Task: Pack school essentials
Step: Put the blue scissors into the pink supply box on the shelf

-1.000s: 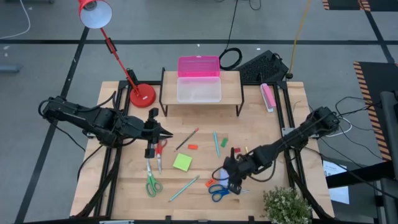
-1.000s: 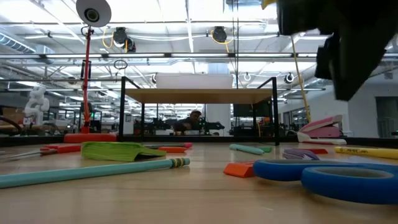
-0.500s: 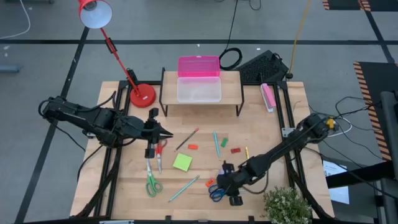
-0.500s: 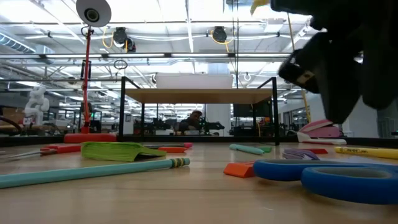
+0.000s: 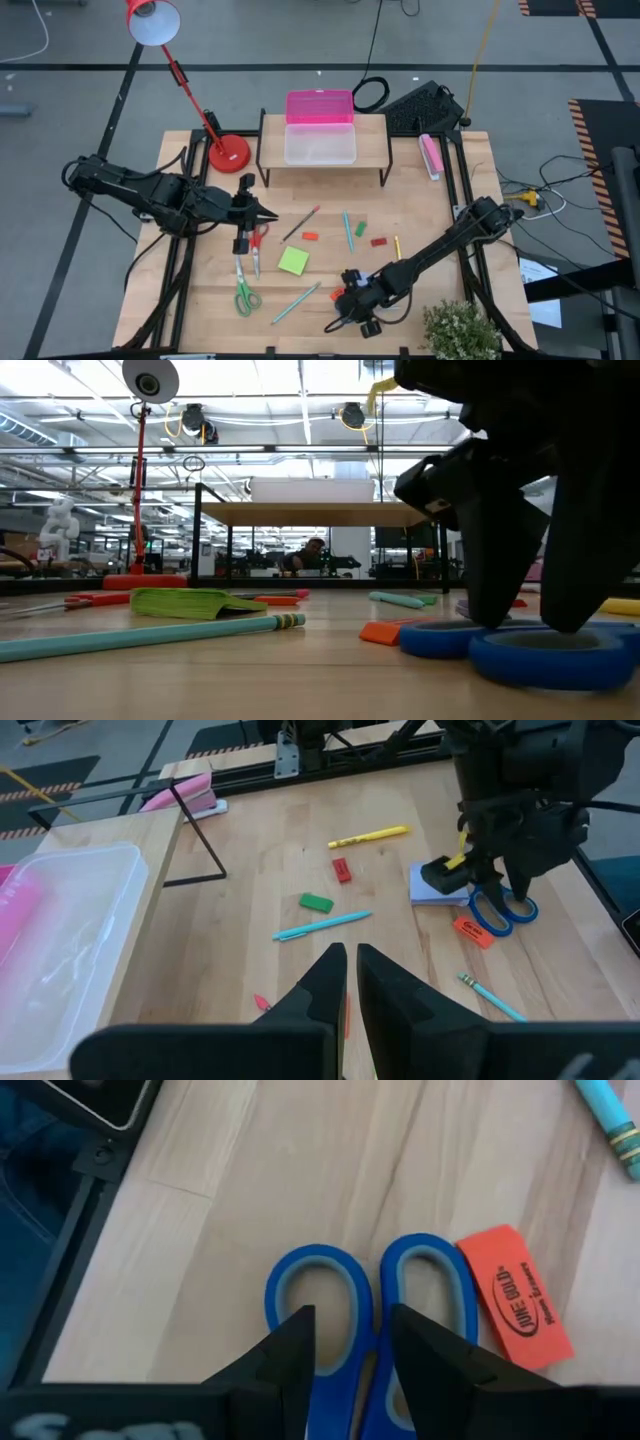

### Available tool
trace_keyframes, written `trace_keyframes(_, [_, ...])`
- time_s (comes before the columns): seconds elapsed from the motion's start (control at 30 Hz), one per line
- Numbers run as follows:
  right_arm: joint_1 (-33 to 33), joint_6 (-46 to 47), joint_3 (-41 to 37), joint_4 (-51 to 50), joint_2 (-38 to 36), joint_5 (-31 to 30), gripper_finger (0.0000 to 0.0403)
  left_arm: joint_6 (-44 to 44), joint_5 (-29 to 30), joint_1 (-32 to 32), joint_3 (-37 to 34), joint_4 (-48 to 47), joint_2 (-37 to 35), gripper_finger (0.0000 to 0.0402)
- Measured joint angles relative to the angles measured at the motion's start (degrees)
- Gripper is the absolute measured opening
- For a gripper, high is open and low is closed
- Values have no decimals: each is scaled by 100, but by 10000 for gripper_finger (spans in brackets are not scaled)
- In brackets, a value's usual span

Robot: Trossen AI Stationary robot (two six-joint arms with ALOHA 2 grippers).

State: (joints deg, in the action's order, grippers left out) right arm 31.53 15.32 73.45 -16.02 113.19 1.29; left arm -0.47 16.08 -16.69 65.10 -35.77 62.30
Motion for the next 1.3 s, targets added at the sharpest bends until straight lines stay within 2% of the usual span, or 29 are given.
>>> trace_keyframes(0.3, [-2,-149,-1,-57,-30,-153,128,0,0,0,0,0,0,33])
trace_keyframes(0.53, [7,-253,-7,-74,-205,-597,138,0,0,0,0,0,0,33])
trace_keyframes(0.9, [9,-265,-12,-227,-46,-564,159,2,-1,-1,0,2,0,33])
trace_keyframes(1.17, [9,-304,0,-214,166,-547,147,20,0,0,0,4,0,33])
trace_keyframes(1.3, [5,-302,0,-226,172,-556,126,22,0,0,0,7,0,33])
